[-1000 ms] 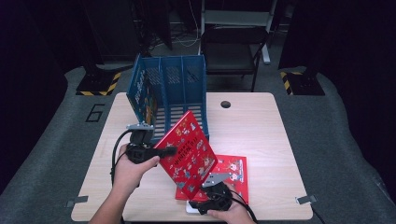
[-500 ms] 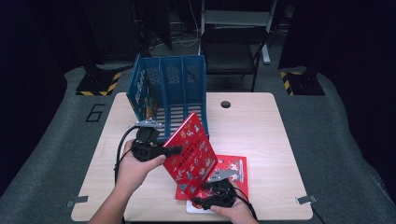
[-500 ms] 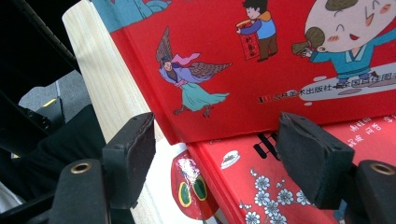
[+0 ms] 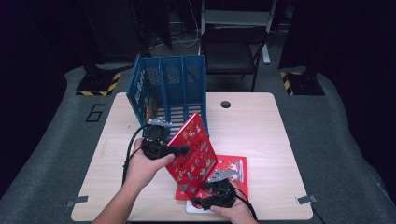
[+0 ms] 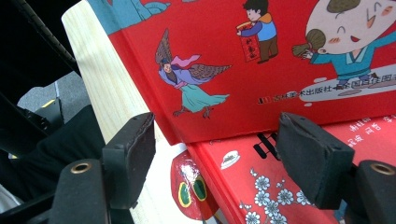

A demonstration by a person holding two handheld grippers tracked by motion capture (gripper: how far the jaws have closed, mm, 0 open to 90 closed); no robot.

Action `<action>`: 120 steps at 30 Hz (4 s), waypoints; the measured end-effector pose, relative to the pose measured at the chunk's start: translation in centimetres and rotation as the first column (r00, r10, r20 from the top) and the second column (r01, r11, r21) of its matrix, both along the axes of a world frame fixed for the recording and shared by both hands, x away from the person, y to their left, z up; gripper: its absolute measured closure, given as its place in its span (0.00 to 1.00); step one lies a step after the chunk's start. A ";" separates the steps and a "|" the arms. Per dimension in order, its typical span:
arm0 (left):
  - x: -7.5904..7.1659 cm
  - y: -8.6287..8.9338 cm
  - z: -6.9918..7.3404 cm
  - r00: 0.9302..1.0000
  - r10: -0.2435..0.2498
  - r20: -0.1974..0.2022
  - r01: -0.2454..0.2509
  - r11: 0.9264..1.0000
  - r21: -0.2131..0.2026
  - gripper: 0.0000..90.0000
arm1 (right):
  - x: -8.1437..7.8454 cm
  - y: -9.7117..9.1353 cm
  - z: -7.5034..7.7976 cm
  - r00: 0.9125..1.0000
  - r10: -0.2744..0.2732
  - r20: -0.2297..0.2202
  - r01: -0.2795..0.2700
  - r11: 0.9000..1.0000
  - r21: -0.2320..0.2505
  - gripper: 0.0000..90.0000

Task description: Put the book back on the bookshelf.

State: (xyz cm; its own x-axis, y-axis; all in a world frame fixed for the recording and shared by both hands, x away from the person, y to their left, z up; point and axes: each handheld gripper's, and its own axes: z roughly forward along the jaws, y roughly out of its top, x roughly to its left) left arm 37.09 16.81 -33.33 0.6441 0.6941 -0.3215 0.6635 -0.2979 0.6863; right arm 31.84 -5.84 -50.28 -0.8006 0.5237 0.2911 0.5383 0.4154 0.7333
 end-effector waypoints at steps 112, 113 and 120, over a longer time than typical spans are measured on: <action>1.5 -4.6 4.7 0.998 -0.032 0.048 0.032 0.999 -0.001 0.88 | -0.3 -1.3 0.8 0.978 -0.205 0.022 0.201 0.972 0.122 0.51; 1.5 -4.6 4.8 0.998 -0.034 0.050 0.034 0.999 -0.002 0.88 | -0.3 -1.3 0.8 0.978 -0.207 0.022 0.203 0.972 0.121 0.51; 1.4 -4.7 5.2 0.997 -0.044 0.059 0.044 0.999 -0.004 0.87 | -0.6 -1.4 1.1 0.973 -0.224 0.062 0.215 0.969 0.122 0.51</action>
State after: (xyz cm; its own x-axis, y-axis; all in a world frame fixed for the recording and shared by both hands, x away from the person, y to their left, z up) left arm 38.47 12.10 -28.17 0.6919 0.6630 -0.2857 0.6082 -0.3221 0.7255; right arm 31.22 -7.29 -49.16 -0.6918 0.6556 0.3027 0.5487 0.2046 0.8106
